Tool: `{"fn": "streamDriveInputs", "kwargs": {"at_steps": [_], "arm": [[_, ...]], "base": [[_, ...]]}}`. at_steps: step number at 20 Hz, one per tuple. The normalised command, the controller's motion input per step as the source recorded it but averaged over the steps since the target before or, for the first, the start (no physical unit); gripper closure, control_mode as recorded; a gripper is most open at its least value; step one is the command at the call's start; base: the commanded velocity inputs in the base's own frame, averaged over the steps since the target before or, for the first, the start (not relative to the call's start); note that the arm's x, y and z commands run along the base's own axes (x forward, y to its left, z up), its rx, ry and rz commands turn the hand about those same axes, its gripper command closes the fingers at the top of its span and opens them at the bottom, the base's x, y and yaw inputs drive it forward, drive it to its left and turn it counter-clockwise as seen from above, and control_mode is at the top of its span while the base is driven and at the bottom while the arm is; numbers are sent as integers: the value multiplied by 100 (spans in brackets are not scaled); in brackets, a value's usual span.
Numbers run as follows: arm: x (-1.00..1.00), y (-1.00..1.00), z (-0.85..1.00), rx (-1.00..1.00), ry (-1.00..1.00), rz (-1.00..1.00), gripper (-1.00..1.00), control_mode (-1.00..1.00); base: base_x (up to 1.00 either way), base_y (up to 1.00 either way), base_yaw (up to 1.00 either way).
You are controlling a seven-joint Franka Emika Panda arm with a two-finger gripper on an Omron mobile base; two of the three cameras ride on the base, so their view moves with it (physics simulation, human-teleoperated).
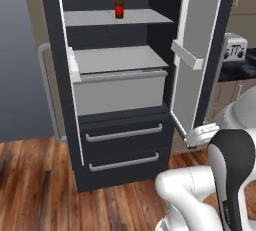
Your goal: Place the beer on the top shelf of the fridge to keep it out of children's reach, and place the kiwi and lime on lower shelves for easy access.
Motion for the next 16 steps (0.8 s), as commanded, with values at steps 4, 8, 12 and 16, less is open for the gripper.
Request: {"fn": "streamDriveInputs", "kwargs": {"at_steps": [4,8,12,16], "arm": [[0,0,0,0,0,0,100,100],[0,0,0,0,0,0,100,100],[0,0,0,0,0,0,100,100],[0,0,0,0,0,0,100,100]], "base": [[51,16,-1],[63,0,-2],[67,2,-1],[68,8,-2]]}}
